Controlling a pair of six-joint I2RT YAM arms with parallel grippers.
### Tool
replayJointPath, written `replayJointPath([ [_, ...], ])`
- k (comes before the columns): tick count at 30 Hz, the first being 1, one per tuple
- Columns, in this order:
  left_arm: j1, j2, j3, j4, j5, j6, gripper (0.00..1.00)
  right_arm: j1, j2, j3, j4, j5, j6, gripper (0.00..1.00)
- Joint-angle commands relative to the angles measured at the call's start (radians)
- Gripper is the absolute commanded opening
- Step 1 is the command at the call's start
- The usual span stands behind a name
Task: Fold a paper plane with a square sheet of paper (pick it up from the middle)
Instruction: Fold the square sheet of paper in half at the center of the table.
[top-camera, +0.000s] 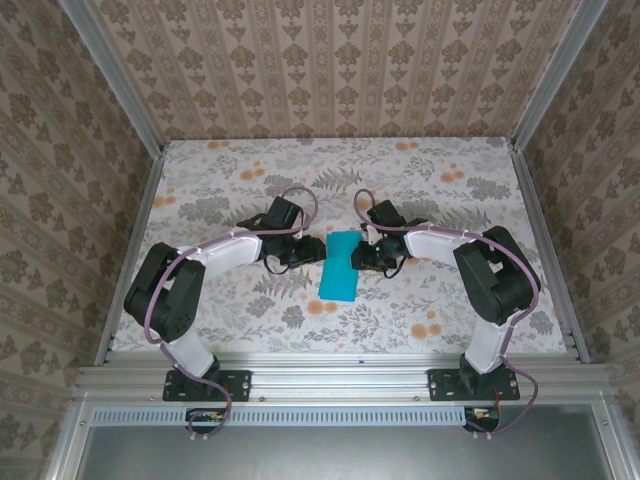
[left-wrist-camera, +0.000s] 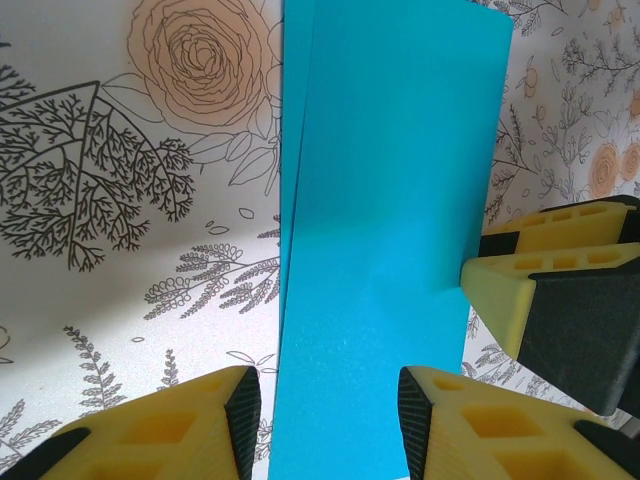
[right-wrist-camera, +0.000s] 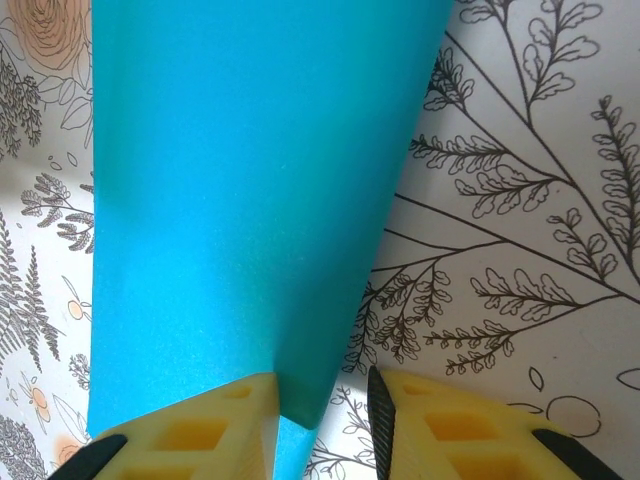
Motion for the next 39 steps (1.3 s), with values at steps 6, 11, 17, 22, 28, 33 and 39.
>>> replayJointPath([
  [6, -0.001, -0.027, 0.014, -0.005, 0.015, 0.01, 0.44, 0.016, 0.024, 0.034, -0.051, 0.044, -0.026, 0.33],
  [11, 0.0, -0.026, 0.014, -0.004, 0.014, 0.012, 0.44, 0.028, 0.031, 0.04, -0.066, 0.058, -0.047, 0.33],
  [17, 0.001, -0.025, 0.011, -0.002, 0.015, 0.014, 0.45, 0.04, 0.043, 0.052, -0.076, 0.069, -0.053, 0.33],
  [22, 0.002, -0.025, 0.005, -0.003, 0.013, 0.013, 0.45, 0.046, 0.047, 0.055, -0.083, 0.077, -0.055, 0.34],
  [28, 0.002, -0.025, 0.002, 0.001, 0.015, 0.011, 0.45, 0.05, 0.051, 0.058, -0.095, 0.09, -0.063, 0.34],
  [33, 0.002, -0.02, 0.006, 0.008, 0.019, 0.009, 0.45, 0.052, 0.055, 0.064, -0.103, 0.095, -0.065, 0.34],
  [39, 0.002, -0.016, 0.007, 0.013, 0.025, 0.008, 0.45, 0.057, 0.068, 0.073, -0.122, 0.107, -0.073, 0.34],
])
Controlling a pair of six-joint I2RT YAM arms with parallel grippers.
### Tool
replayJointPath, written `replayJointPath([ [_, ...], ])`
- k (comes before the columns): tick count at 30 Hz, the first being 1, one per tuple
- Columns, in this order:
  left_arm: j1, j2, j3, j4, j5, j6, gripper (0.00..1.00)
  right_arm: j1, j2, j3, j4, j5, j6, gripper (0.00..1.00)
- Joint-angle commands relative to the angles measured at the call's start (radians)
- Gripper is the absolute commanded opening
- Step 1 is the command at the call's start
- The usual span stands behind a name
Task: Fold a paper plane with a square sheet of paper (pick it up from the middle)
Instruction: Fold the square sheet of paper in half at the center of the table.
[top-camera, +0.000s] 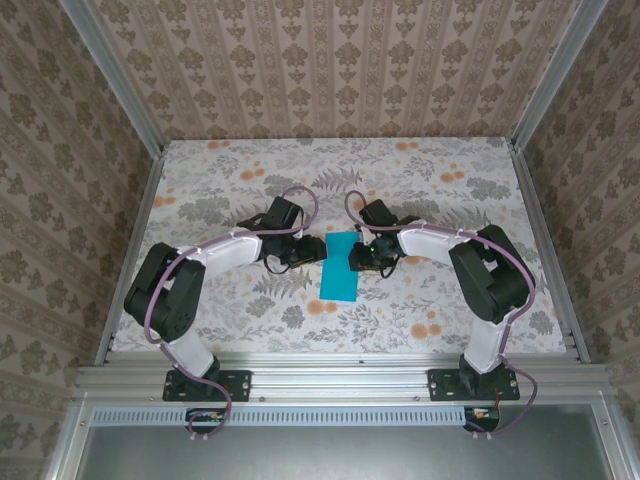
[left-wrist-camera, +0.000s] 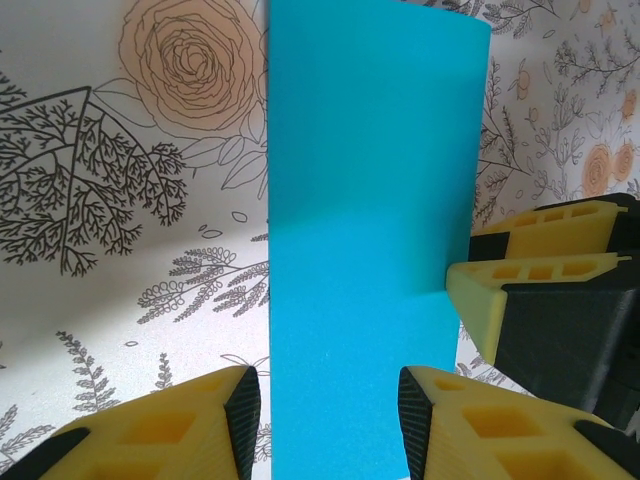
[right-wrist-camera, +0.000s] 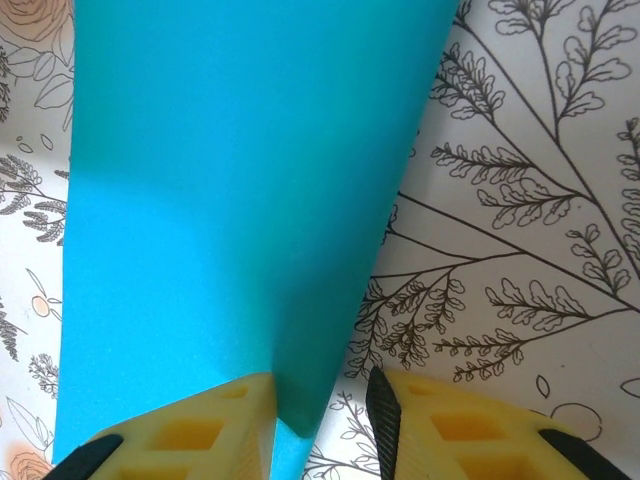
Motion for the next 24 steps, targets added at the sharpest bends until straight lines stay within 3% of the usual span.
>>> replayJointPath([
  [1, 0.002, -0.016, 0.006, 0.006, 0.02, 0.005, 0.45, 0.012, 0.042, 0.01, -0.043, 0.028, -0.013, 0.34],
  [24, 0.001, -0.01, 0.004, 0.02, 0.026, -0.004, 0.45, 0.019, 0.058, 0.017, -0.052, 0.041, -0.006, 0.34],
])
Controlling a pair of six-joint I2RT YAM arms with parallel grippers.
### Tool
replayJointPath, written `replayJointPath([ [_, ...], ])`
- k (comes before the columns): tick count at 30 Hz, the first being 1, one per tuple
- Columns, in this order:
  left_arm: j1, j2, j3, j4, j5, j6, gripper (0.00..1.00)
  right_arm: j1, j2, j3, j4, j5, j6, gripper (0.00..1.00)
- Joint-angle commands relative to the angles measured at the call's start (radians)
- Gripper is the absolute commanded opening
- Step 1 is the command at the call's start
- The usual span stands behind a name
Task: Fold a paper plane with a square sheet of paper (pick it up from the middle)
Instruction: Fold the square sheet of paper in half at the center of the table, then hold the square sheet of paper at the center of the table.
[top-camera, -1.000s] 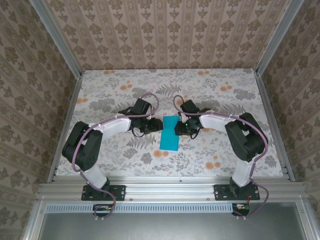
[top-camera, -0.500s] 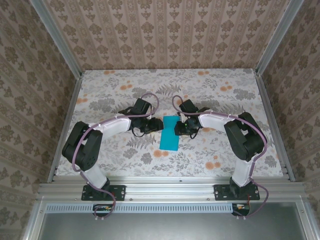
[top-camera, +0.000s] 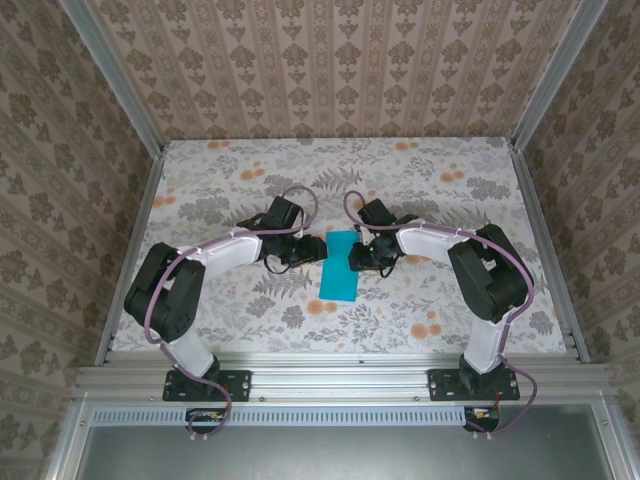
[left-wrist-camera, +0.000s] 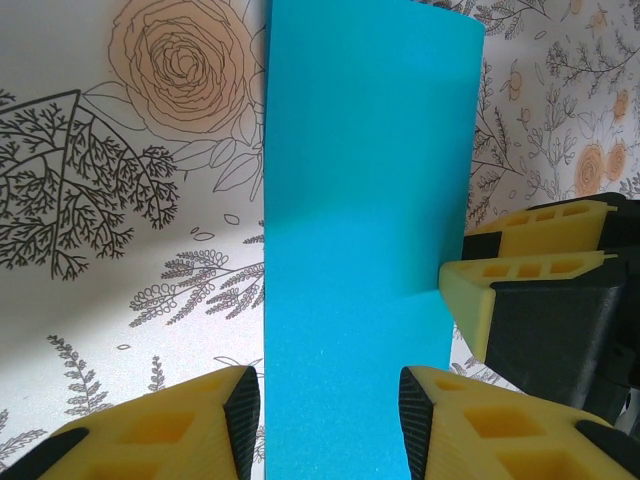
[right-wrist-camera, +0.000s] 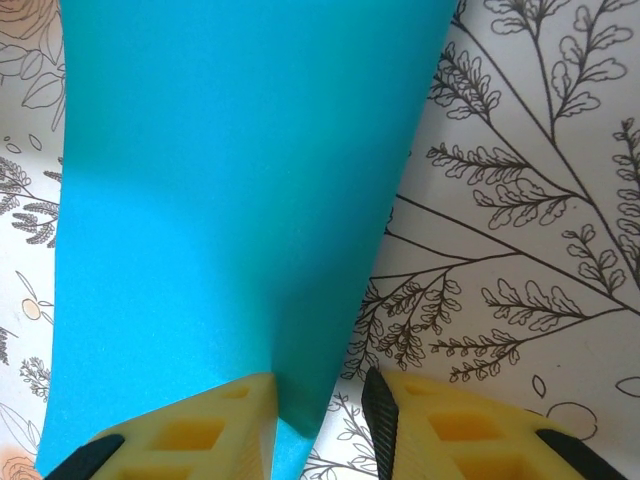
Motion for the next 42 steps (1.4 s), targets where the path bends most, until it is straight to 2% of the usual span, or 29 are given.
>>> replayJointPath([
  [1, 0.0, -0.009, 0.004, 0.016, 0.02, -0.009, 0.45, 0.015, 0.052, 0.002, -0.033, 0.028, -0.005, 0.34],
  [23, -0.036, 0.108, 0.051, 0.106, 0.069, -0.068, 0.37, 0.019, 0.058, 0.005, -0.039, 0.031, -0.021, 0.35],
  [25, -0.038, 0.121, 0.054, 0.114, 0.08, -0.069, 0.32, 0.02, 0.058, 0.006, -0.037, 0.031, -0.021, 0.35],
  [42, -0.042, 0.186, 0.066, 0.086, 0.073, -0.031, 0.31, 0.027, 0.039, 0.004, -0.03, 0.02, -0.02, 0.37],
])
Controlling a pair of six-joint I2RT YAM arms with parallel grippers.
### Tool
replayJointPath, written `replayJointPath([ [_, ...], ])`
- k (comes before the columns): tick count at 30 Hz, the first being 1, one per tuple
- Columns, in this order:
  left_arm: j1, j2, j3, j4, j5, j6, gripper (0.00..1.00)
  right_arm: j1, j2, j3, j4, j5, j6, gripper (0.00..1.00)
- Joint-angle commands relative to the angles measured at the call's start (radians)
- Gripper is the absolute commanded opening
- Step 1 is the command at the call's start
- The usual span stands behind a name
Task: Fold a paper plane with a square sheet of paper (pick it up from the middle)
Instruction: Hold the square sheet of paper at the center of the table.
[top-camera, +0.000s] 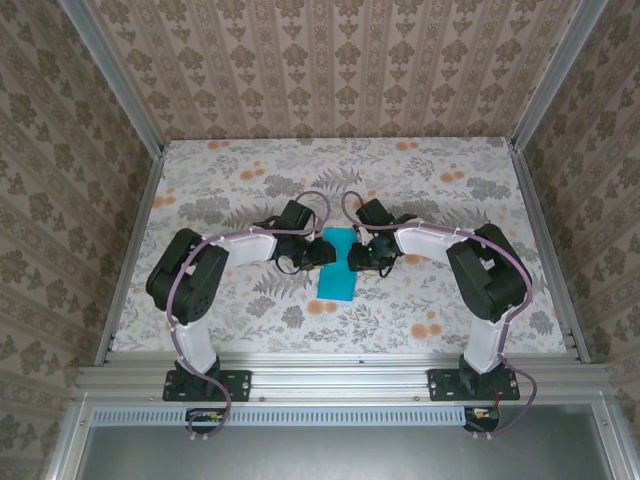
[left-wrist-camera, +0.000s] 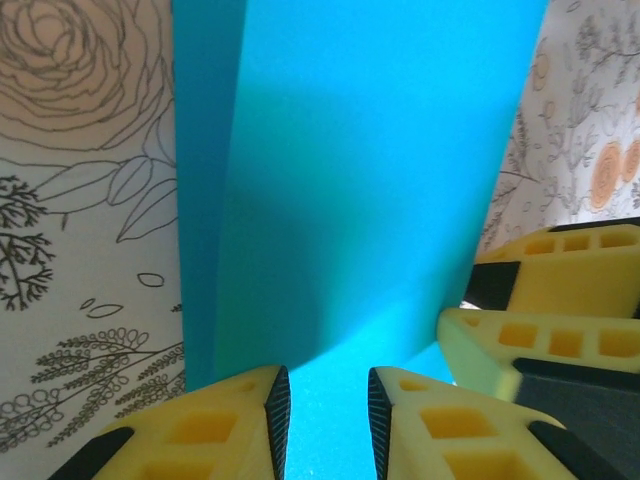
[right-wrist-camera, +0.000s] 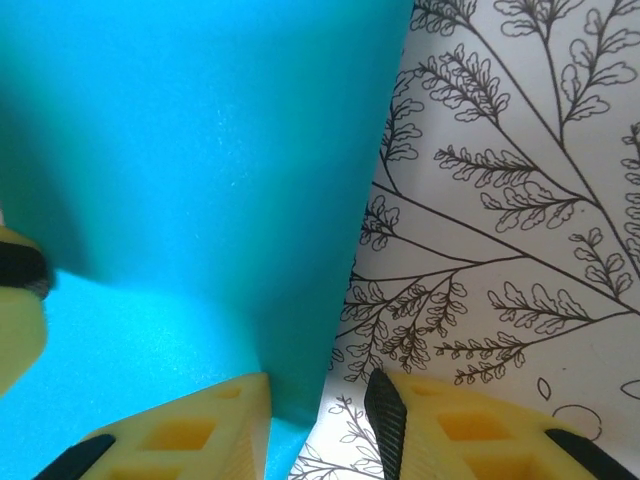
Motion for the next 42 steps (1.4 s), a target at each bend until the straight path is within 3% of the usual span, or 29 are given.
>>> replayJointPath([
  [1, -0.008, 0.028, 0.028, -0.021, 0.008, 0.026, 0.3, 0.018, 0.028, -0.01, -0.015, 0.004, -0.015, 0.37],
  [16, -0.011, 0.068, 0.046, -0.1, -0.056, 0.086, 0.28, 0.013, -0.002, -0.03, 0.011, -0.037, 0.001, 0.41],
  [24, -0.011, 0.063, 0.062, -0.145, -0.092, 0.118, 0.28, -0.051, -0.099, -0.098, 0.094, -0.154, 0.053, 0.44],
  [33, -0.009, 0.039, 0.073, -0.145, -0.086, 0.125, 0.28, -0.108, -0.102, -0.135, 0.255, -0.319, 0.189, 0.39],
  [42, -0.005, 0.03, 0.081, -0.159, -0.085, 0.137, 0.29, -0.107, -0.042, -0.094, 0.293, -0.354, 0.216, 0.34],
])
